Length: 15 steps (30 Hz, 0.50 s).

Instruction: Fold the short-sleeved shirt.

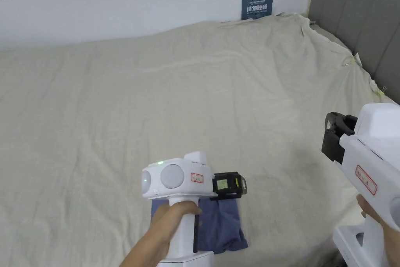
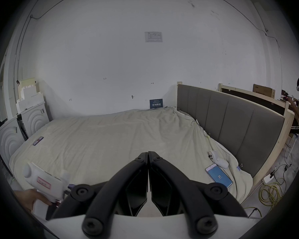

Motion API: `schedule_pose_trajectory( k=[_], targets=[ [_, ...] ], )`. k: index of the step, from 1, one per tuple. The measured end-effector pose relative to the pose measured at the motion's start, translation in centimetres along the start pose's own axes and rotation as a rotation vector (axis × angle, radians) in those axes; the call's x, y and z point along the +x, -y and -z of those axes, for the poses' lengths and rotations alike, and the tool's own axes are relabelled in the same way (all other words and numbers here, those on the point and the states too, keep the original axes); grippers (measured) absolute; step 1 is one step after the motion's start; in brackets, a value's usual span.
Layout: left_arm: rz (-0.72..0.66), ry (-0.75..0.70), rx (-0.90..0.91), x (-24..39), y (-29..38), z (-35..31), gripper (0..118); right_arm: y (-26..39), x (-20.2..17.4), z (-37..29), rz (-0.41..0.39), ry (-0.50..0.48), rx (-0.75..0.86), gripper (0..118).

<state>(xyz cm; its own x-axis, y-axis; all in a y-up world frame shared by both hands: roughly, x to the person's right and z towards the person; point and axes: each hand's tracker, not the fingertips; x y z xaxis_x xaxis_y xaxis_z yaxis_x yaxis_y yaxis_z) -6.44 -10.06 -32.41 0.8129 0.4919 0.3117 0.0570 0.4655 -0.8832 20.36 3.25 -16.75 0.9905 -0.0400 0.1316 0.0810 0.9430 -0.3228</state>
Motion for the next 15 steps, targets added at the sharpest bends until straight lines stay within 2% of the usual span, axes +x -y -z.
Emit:
schedule_pose_trajectory(
  k=[7,9,11,13,15],
  targets=[
    [0.088,-0.139,0.208,-1.9,0.0,-5.9,117,-0.6,-0.9,-0.4,-0.005,-0.015,0.017,0],
    [0.119,-0.198,0.268,-2.7,0.9,-6.4,106,-0.6,-1.1,-0.4,-0.004,-0.022,0.017,0],
    [0.14,-0.253,0.305,-3.3,2.0,-6.2,77,-0.6,-1.3,-0.3,-0.007,-0.027,0.016,0],
    [0.148,-0.295,0.356,-3.8,3.3,-5.4,37,-0.5,-1.5,-0.3,-0.01,-0.032,0.011,0],
    [0.136,-0.295,0.339,-4.1,4.4,-4.2,12,-0.3,-1.4,-0.3,-0.008,-0.036,0.006,0]
  ],
)
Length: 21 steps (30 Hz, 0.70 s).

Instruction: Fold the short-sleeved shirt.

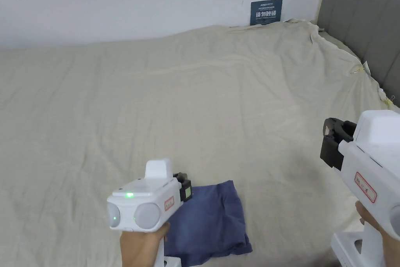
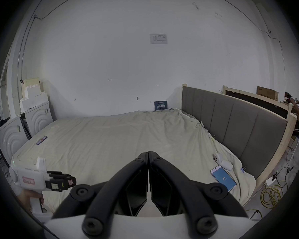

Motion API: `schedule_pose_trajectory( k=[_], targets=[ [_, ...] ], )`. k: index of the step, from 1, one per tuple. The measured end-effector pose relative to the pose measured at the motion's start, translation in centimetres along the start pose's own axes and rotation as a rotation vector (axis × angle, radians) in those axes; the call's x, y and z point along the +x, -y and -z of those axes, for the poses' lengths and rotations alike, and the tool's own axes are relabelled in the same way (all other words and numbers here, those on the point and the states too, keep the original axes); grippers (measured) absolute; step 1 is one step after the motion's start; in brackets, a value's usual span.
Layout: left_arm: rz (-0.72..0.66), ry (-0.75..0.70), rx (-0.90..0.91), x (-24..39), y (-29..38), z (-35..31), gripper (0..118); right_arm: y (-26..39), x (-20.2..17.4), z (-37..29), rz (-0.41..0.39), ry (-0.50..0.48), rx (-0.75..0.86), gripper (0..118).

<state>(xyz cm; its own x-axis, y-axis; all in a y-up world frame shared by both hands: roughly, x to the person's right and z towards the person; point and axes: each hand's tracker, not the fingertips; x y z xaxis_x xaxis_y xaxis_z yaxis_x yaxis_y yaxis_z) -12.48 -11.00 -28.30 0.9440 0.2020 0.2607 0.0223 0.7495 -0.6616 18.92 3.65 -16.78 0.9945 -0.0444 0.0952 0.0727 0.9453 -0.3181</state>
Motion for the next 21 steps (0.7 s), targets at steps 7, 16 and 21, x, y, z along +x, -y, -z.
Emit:
schedule_pose_trajectory(
  k=[7,16,21],
  targets=[
    [0.06,0.035,-0.045,3.5,5.2,2.8,0,0.7,0.8,0.0,0.011,0.015,-0.023,0],
    [0.152,0.031,-0.091,9.4,8.1,6.2,0,1.3,2.2,-0.1,0.01,0.047,-0.053,0],
    [0.207,0.032,-0.094,11.1,8.5,7.3,0,1.7,2.8,0.3,0.017,0.055,-0.062,0]
  ],
)
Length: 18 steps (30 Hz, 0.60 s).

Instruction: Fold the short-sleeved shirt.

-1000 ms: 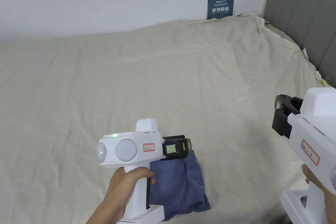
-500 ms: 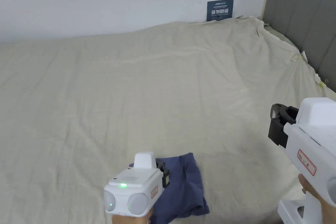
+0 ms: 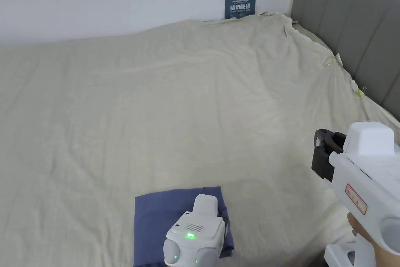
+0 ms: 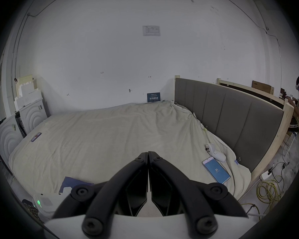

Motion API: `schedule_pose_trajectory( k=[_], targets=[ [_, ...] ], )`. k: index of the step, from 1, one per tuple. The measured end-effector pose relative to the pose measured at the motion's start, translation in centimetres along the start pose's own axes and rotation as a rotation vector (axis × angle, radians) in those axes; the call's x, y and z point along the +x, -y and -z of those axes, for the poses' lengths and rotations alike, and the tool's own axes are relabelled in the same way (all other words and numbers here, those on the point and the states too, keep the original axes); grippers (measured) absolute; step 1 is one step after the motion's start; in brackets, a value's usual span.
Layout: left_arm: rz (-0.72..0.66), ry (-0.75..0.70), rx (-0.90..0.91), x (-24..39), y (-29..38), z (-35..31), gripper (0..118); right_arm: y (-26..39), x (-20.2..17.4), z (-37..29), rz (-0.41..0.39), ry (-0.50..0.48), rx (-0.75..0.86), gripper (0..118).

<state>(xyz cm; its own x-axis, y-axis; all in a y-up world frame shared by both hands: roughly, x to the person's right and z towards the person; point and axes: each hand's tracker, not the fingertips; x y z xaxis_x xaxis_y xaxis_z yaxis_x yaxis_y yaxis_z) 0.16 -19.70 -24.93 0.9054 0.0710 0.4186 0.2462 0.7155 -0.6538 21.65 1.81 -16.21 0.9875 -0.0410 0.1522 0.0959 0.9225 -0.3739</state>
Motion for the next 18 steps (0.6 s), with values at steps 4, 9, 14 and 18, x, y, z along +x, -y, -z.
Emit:
schedule_pose_trajectory(
  k=[4,9,14,18],
  targets=[
    [-0.007,0.003,0.003,0.3,0.0,-0.2,0,0.2,0.5,0.3,0.002,0.006,0.003,0],
    [-0.118,0.075,0.038,-0.5,-1.3,-2.1,0,0.1,0.3,0.4,-0.001,0.003,0.01,0],
    [-0.15,0.092,0.186,-2.4,-4.9,-6.8,0,-0.4,-0.9,0.4,-0.011,-0.019,0.038,0],
    [-0.136,0.049,0.299,-4.5,-7.9,-10.7,0,-1.3,-2.2,0.4,-0.014,-0.046,0.069,0]
  ],
)
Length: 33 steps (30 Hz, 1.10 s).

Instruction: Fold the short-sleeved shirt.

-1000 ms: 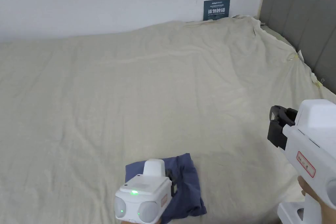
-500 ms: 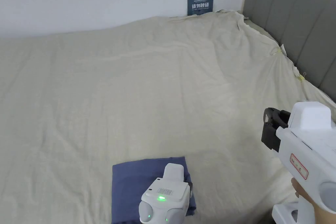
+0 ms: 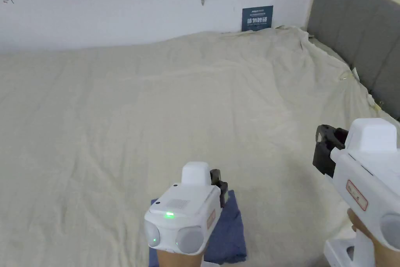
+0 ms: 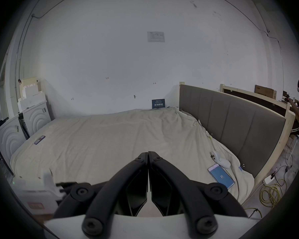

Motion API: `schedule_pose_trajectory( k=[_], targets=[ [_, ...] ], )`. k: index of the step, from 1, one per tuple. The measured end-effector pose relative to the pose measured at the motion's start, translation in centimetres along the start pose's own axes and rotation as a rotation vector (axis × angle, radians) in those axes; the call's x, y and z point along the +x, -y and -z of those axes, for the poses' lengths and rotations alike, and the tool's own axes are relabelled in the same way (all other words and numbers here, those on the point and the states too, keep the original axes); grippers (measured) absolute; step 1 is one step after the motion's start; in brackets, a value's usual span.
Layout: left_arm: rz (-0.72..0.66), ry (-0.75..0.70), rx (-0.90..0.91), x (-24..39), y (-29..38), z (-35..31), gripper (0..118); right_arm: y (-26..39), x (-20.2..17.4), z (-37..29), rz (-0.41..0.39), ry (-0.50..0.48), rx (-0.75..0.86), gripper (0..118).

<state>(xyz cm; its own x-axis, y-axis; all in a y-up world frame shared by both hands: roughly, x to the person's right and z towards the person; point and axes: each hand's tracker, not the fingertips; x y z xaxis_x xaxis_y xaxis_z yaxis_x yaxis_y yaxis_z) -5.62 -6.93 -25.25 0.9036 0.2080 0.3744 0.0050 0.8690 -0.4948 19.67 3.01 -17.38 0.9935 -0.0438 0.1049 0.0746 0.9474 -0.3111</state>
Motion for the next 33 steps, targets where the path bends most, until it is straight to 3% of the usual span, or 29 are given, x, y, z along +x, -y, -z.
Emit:
schedule_pose_trajectory(
  k=[11,20,33],
  targets=[
    [0.127,-0.231,0.259,-7.7,-8.3,-7.5,0,-2.9,-4.5,-0.5,-0.039,-0.072,0.098,0],
    [0.088,-0.379,0.362,-13.6,-9.3,-11.7,0,-3.4,-7.3,0.1,-0.07,-0.1,0.154,0],
    [0.06,-0.407,0.375,-15.8,-7.5,-12.9,0,-1.6,-9.2,1.1,-0.099,-0.113,0.178,0]
  ],
)
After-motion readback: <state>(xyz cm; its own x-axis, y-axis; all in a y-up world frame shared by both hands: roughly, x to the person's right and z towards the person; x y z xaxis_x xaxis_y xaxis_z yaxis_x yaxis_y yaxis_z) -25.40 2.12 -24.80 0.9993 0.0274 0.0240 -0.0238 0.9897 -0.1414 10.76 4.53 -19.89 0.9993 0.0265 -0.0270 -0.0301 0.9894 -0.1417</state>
